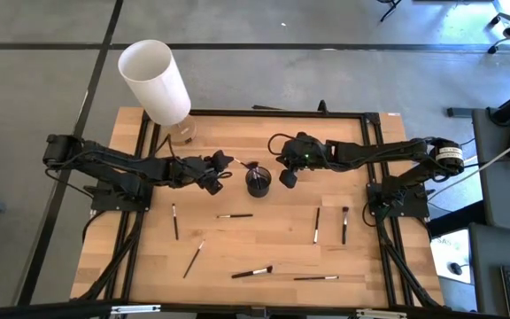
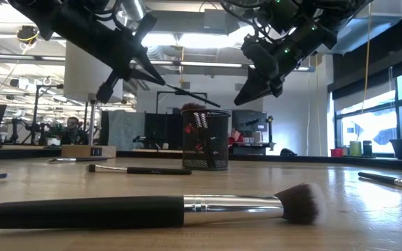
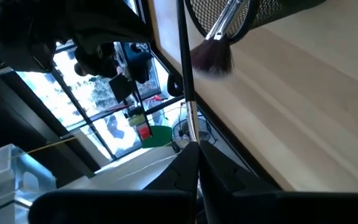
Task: Pick & Place Makeup Brushes
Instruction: Put the eyeshadow brush into the makeup brush holder
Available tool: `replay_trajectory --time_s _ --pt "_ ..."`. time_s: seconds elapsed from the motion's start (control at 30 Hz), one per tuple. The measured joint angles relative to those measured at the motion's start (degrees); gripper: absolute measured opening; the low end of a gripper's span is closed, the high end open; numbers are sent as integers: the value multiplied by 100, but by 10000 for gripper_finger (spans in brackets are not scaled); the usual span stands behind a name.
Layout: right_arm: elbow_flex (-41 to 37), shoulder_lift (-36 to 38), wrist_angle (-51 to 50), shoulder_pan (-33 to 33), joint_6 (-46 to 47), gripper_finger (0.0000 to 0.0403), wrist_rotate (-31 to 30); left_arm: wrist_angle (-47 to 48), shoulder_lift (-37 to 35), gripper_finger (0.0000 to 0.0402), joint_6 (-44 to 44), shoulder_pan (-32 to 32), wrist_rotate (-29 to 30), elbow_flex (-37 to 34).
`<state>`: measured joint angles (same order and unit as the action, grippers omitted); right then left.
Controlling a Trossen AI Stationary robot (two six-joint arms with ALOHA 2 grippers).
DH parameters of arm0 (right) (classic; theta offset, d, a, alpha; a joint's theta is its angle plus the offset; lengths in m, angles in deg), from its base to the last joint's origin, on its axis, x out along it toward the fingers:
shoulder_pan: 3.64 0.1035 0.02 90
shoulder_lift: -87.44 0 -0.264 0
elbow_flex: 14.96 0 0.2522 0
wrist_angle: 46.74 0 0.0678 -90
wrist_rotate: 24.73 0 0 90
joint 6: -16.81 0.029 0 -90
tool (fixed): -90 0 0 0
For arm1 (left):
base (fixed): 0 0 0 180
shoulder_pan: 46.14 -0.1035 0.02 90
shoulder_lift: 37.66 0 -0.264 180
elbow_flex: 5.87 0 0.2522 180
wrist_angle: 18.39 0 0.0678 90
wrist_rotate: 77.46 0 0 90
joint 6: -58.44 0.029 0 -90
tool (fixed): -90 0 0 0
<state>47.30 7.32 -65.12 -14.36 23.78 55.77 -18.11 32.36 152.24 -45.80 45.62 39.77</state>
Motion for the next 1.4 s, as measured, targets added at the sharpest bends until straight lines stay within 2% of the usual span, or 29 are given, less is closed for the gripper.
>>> replay_trajectory --time_s 0.37,0.47,0.57,0.7,0.83,0.93,1.07,1.2,1.3,1.4 --pt "-1 0 0 0 1 9 0 -30 0 63 0 -2 -29 0" --pt "-1 0 0 0 1 9 0 -428 4 74 -1 -17 2 -2" --pt "1 0 4 0 3 9 -45 -1010 2 78 -471 -50 76 -2" --pt "1 8 47 2 34 9 -649 -1673 2 77 -1890 -56 548 -2" --pt "1 114 47 35 49 9 -1079 -1431 2 72 -4020 -157 932 -2" --pt "1 237 95 82 40 9 -1235 -586 2 67 -5261 -350 926 -2" --pt "1 459 187 82 -8 9 -1245 551 2 61 -6490 -689 883 -2" --pt "1 784 356 -195 -264 19 -1233 1319 -1 61 -7746 -1004 837 -2" --pt "3 1071 576 -568 -376 37 -1150 2005 -21 66 -8603 -1165 366 21" --pt "3 1213 719 -941 -578 62 -864 3179 -20 76 -9525 -1257 -326 253"
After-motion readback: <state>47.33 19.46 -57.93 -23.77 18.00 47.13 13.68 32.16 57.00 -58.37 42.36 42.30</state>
